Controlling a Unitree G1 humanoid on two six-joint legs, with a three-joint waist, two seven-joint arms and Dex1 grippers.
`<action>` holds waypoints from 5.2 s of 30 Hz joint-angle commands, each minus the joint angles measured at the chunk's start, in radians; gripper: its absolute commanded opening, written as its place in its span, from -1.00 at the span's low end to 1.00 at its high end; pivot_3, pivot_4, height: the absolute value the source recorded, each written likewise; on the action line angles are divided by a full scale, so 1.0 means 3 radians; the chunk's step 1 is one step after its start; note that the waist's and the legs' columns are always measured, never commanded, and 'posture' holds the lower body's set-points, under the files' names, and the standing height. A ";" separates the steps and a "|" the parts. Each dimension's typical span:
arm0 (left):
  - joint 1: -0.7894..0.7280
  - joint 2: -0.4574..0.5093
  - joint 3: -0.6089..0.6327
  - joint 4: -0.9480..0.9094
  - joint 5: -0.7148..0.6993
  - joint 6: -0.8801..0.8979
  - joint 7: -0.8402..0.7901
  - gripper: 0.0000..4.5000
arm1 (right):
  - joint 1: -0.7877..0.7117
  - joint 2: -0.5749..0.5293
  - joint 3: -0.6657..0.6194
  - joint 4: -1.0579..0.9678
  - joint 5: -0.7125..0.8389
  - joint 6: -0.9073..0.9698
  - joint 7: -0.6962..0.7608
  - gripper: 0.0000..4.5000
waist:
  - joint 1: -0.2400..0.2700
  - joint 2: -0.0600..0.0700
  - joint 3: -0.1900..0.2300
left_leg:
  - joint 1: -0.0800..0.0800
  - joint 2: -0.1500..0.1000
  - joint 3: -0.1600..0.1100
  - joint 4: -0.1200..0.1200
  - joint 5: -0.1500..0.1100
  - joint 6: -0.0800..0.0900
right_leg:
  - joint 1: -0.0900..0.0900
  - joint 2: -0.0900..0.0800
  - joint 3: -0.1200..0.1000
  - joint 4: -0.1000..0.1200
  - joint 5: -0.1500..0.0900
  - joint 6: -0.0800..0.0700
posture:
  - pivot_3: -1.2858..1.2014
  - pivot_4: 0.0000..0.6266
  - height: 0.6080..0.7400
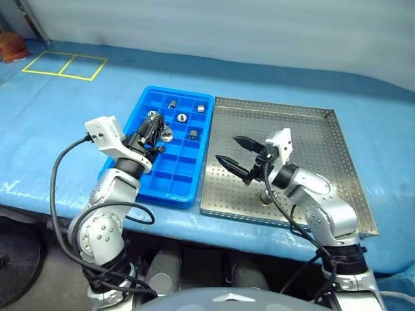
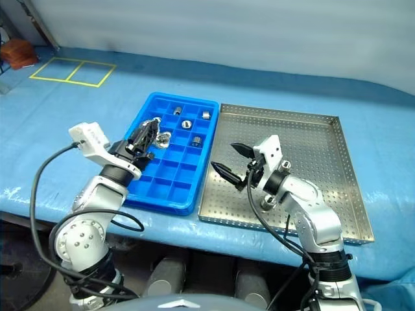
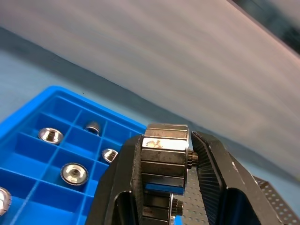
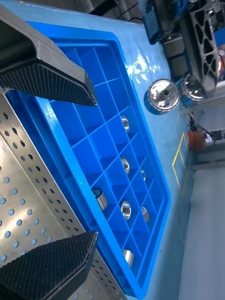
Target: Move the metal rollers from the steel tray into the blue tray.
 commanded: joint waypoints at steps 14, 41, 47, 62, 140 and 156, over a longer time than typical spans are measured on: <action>0.0156 -0.0283 -0.0561 0.0761 -0.2138 -0.0377 0.0126 -0.44 | 0.0016 0.0081 0.0051 -0.0289 0.0191 0.0025 -0.0110 1.00 | -0.0100 0.0001 -0.0001 | 0.0003 0.0000 0.0001 0.0000 0.0000 0.0000 | 0.0002 0.0001 0.0003 0.0000 0.0000 0.0000 | 0.18 -0.52 1.00; 0.0110 -0.0029 -0.0907 0.1005 -0.2134 -0.0529 0.0091 -0.44 | -0.0068 0.0033 0.0273 -0.0244 0.0037 0.0026 -0.0123 1.00 | -0.0123 0.0001 -0.0001 | -0.0001 0.0000 0.0001 -0.0002 0.0000 0.0000 | -0.0003 0.0001 0.0003 -0.0002 0.0000 -0.0001 | 0.19 -0.52 1.00; 0.0088 -0.0023 -0.0937 0.1052 -0.2079 -0.0523 0.0062 -0.44 | -0.0068 0.0027 0.0284 -0.0220 -0.0010 0.0057 -0.0171 0.72 | -0.0124 0.0001 -0.0001 | -0.0002 0.0000 0.0001 -0.0002 0.0000 0.0000 | -0.0004 0.0001 0.0003 -0.0002 0.0000 -0.0001 | 0.18 -0.52 1.00; 0.0097 -0.0046 -0.1001 0.1059 -0.1926 -0.0523 0.0116 -0.44 | -0.0103 0.0040 0.0295 -0.0183 -0.0096 0.0034 -0.0197 -0.16 | -0.0126 0.0001 -0.0001 | -0.0005 0.0000 0.0001 -0.0002 0.0000 0.0000 | -0.0007 0.0001 0.0003 -0.0002 0.0000 -0.0001 | 0.18 -0.52 1.00; 0.0570 0.1667 -0.1119 -0.0643 0.2037 0.1515 0.0792 0.56 | -0.0235 -0.0328 0.0366 -0.0093 -0.0703 -0.0058 -0.0125 -0.16 | -0.0016 0.0001 0.0000 | -0.0019 0.0001 0.0009 -0.0011 0.0002 -0.0004 | -0.0032 -0.0002 0.0006 0.0005 -0.0001 -0.0003 | 0.27 -0.52 1.00; 0.1053 0.1685 -0.1055 -0.1094 0.1541 0.0106 -0.0625 0.56 | -0.1410 0.0188 0.0849 0.1337 -0.0856 -0.0291 0.0359 -0.16 | -0.0030 0.0001 0.0000 | -0.0012 0.0006 0.0011 -0.0015 0.0003 -0.0005 | -0.0032 0.0002 0.0004 0.0009 0.0001 -0.0008 | 0.33 -0.52 1.00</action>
